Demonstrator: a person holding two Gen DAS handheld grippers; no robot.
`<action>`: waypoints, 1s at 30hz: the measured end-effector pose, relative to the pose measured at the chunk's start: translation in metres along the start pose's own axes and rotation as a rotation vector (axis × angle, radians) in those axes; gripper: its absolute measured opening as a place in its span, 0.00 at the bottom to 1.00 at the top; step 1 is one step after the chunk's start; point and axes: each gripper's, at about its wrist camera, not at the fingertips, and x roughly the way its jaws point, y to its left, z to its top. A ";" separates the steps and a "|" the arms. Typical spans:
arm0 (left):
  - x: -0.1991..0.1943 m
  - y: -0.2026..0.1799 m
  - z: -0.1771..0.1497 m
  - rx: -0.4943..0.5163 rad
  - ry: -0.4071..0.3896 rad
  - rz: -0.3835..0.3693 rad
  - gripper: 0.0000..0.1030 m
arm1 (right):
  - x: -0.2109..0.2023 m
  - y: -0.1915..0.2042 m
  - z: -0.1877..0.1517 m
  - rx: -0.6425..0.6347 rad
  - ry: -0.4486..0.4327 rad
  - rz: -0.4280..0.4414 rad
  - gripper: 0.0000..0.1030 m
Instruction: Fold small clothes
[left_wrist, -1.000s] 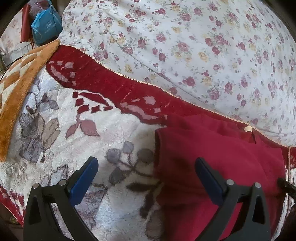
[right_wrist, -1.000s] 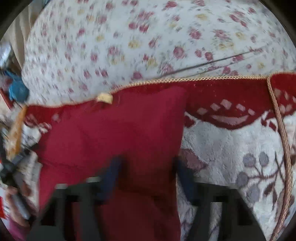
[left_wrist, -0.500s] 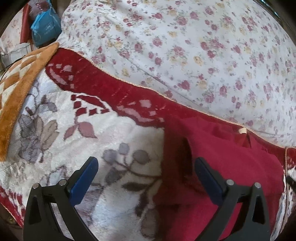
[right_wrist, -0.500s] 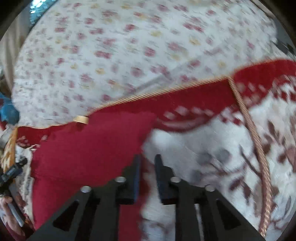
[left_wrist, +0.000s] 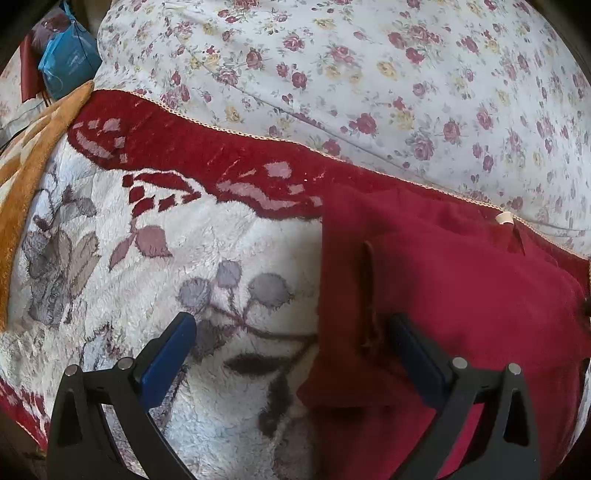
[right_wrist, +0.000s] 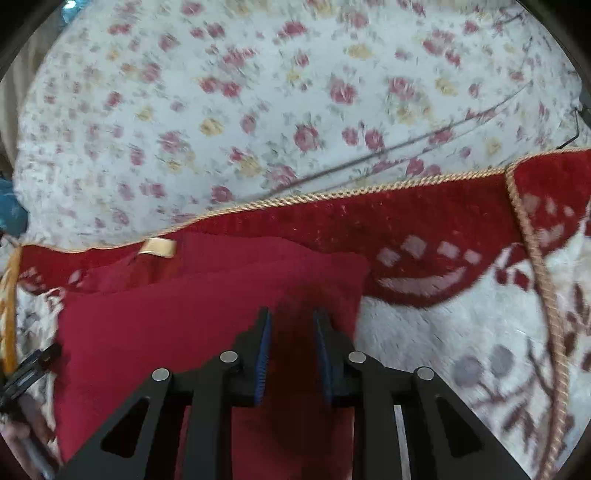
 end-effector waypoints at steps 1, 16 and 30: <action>0.000 0.000 0.000 -0.001 0.000 0.001 1.00 | -0.006 0.002 -0.006 -0.029 -0.002 -0.003 0.31; -0.005 -0.001 0.005 -0.006 -0.042 0.000 1.00 | 0.000 0.024 -0.012 -0.081 -0.013 -0.065 0.39; 0.001 0.000 0.004 -0.003 -0.028 0.000 1.00 | 0.006 0.020 -0.025 -0.058 0.000 -0.113 0.47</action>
